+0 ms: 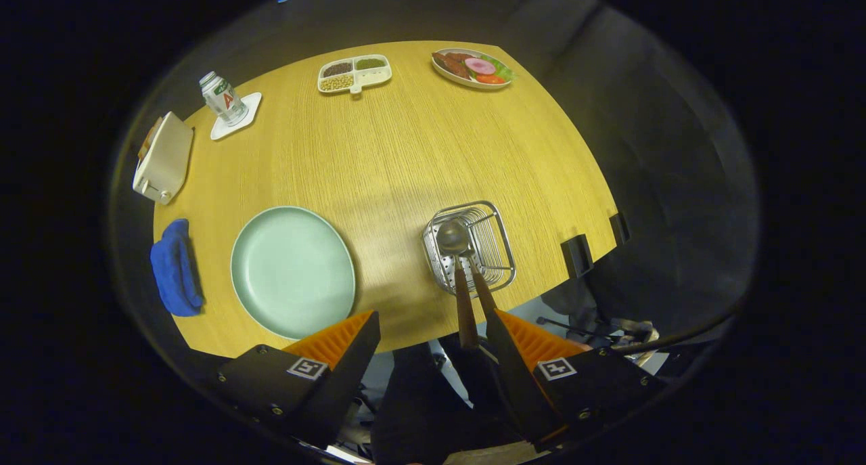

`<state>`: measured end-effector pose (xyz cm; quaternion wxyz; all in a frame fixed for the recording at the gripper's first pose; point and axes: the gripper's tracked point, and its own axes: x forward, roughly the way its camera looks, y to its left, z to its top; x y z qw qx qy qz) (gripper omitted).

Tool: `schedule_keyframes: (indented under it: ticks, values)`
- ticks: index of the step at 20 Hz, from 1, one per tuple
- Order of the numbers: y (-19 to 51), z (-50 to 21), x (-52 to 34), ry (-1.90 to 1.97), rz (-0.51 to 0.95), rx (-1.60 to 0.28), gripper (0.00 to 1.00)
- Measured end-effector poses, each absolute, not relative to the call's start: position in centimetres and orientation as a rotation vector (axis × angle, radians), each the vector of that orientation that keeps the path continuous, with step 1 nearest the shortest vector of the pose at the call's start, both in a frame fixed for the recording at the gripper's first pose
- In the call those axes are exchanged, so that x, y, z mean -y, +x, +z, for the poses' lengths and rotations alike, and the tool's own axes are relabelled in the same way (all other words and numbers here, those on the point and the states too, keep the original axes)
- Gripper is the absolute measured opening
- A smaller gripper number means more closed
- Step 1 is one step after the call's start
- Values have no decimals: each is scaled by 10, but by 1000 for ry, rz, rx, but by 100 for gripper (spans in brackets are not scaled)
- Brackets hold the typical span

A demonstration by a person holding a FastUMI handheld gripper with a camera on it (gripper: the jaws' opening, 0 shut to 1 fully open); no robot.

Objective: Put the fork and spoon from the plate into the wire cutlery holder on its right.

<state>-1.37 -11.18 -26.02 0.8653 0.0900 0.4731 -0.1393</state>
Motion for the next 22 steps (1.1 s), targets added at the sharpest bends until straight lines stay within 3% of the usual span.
schedule_keyframes:
  ticks: [11,22]
  values:
    - [10,-230,107,128,-228,-817,97]
    - [34,-88,100,27,-135,-264,97]
